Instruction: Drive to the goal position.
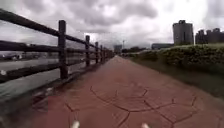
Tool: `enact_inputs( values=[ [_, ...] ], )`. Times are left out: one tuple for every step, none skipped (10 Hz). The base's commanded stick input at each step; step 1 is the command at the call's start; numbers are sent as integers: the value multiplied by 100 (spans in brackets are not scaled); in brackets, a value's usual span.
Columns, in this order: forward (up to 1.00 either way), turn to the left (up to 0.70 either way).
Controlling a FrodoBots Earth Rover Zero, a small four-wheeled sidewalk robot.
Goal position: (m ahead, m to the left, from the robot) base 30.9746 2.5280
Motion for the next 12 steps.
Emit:
enact_inputs(
  values=[
    [100,-27],
    [100,-23],
    [100,0],
    [100,0],
    [100,0],
    [100,0],
    [100,0],
    [100,0],
    [100,0],
    [100,0],
    [100,0],
    [100,0]
  ],
)
